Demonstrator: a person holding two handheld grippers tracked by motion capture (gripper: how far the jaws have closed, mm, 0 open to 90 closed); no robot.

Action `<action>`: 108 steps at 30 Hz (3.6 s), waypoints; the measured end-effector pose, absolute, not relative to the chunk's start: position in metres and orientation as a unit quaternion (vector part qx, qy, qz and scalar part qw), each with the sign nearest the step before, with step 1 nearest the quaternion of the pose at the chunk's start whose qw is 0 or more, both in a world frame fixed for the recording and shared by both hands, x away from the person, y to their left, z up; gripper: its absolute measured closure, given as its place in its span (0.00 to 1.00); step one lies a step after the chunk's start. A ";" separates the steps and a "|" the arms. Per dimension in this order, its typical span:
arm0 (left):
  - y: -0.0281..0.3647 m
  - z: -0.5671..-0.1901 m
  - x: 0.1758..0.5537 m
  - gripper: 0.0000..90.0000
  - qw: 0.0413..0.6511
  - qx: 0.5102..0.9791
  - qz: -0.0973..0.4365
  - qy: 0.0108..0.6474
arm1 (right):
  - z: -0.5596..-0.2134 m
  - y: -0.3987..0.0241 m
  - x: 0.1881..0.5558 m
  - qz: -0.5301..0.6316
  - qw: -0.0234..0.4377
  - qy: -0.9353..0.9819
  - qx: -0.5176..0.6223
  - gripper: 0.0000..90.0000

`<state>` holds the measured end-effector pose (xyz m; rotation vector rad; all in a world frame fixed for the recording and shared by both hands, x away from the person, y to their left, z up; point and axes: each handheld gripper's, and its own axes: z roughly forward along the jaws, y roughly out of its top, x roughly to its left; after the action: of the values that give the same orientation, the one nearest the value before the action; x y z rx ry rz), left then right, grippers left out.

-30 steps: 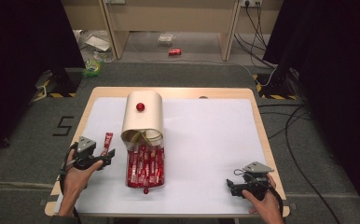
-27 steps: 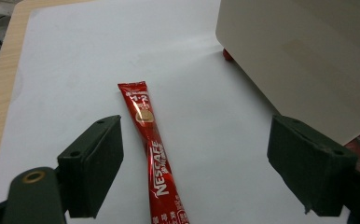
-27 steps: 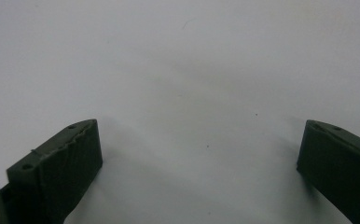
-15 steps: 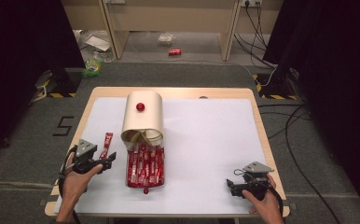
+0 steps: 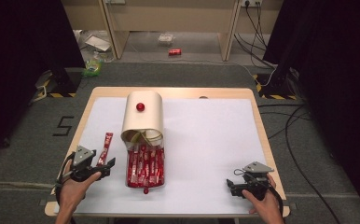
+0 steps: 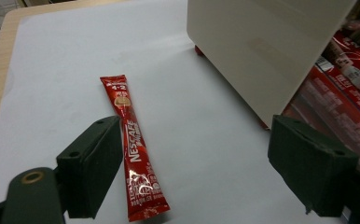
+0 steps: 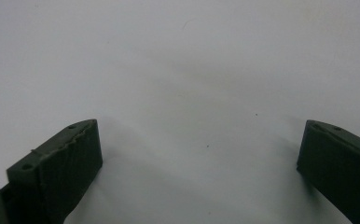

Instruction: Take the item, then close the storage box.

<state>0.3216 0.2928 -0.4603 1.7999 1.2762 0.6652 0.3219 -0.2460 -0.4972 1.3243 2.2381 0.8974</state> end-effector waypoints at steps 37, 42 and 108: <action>0.282 -0.457 0.273 0.20 0.424 0.721 0.283 0.470 | -0.497 -0.246 0.322 0.320 0.194 0.798 0.472 0.00; 0.283 -0.457 0.266 0.20 0.427 0.720 0.283 0.468 | -0.497 -0.246 0.322 0.320 0.194 0.798 0.472 0.00; 0.235 -0.492 0.244 0.19 0.432 0.753 0.257 0.426 | -0.497 -0.246 0.322 0.319 0.194 0.799 0.471 0.00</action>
<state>0.2444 0.2345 -0.4919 1.8763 1.0620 0.6395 0.3219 -0.2461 -0.4971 1.3219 2.2400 0.8956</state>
